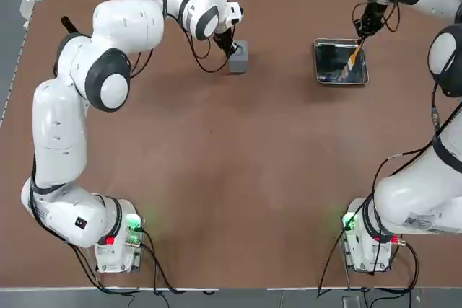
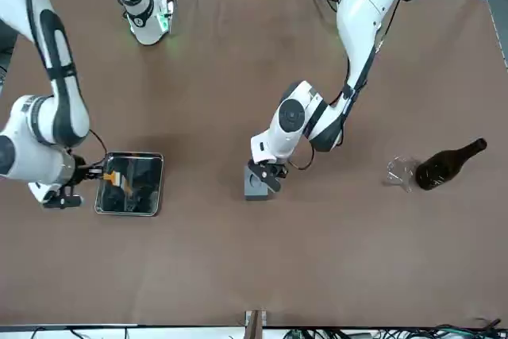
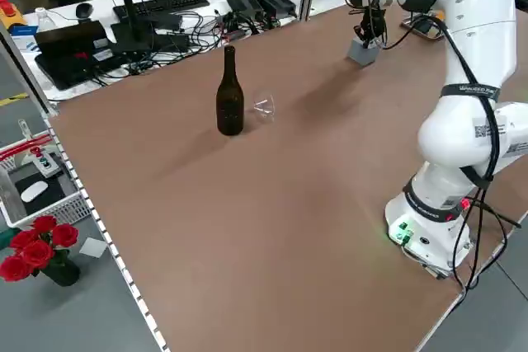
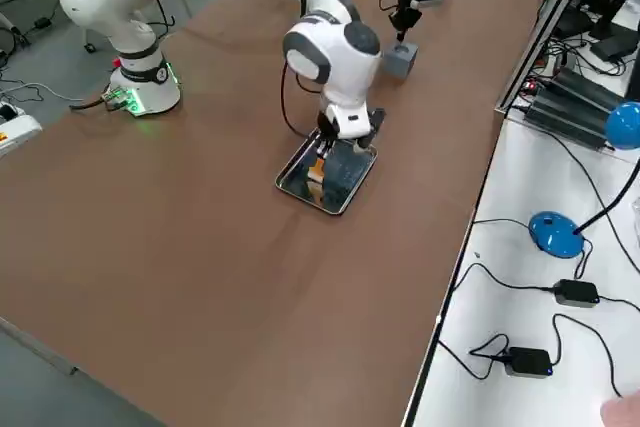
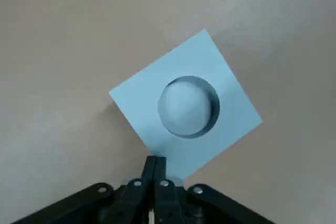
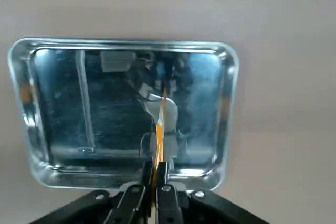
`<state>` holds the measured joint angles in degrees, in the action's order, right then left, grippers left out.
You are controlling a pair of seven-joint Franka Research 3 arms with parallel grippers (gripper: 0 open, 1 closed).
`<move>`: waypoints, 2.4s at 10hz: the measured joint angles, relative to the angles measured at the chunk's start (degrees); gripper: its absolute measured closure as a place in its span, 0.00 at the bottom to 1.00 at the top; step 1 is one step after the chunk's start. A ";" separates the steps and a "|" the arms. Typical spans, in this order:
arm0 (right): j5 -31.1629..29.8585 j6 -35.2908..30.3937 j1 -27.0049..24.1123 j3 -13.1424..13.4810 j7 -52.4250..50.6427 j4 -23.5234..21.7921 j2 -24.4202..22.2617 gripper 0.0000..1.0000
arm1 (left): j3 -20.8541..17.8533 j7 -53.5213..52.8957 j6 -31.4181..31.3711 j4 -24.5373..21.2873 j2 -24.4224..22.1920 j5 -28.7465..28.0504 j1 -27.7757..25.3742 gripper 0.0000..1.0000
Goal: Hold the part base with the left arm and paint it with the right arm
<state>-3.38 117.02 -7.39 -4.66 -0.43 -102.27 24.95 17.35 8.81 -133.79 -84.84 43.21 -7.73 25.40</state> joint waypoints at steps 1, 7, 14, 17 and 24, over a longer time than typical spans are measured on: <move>-2.19 -0.23 0.28 -1.43 3.21 -0.22 -0.35 0.96 | 0.00 0.00 0.00 0.00 0.00 0.00 0.00 0.96; -10.65 3.75 -0.01 -1.35 4.79 -0.65 -0.58 0.96 | 0.00 0.00 0.00 0.00 0.00 0.00 0.00 0.96; -12.20 6.77 2.05 -1.91 10.88 -2.30 0.13 0.96 | 0.00 0.00 0.00 0.01 0.00 0.00 0.00 0.96; -12.32 7.04 2.96 -4.51 16.23 -2.42 0.91 0.96 | 0.00 0.00 0.00 0.01 0.00 0.00 0.00 0.96; -9.54 2.88 3.12 -12.99 25.53 -2.52 0.51 0.96 | -0.01 0.00 0.00 0.01 0.00 0.00 0.00 0.96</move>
<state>-12.92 119.90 -4.27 -17.65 25.10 -104.79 25.46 17.34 8.81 -133.79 -84.84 43.22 -7.73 25.40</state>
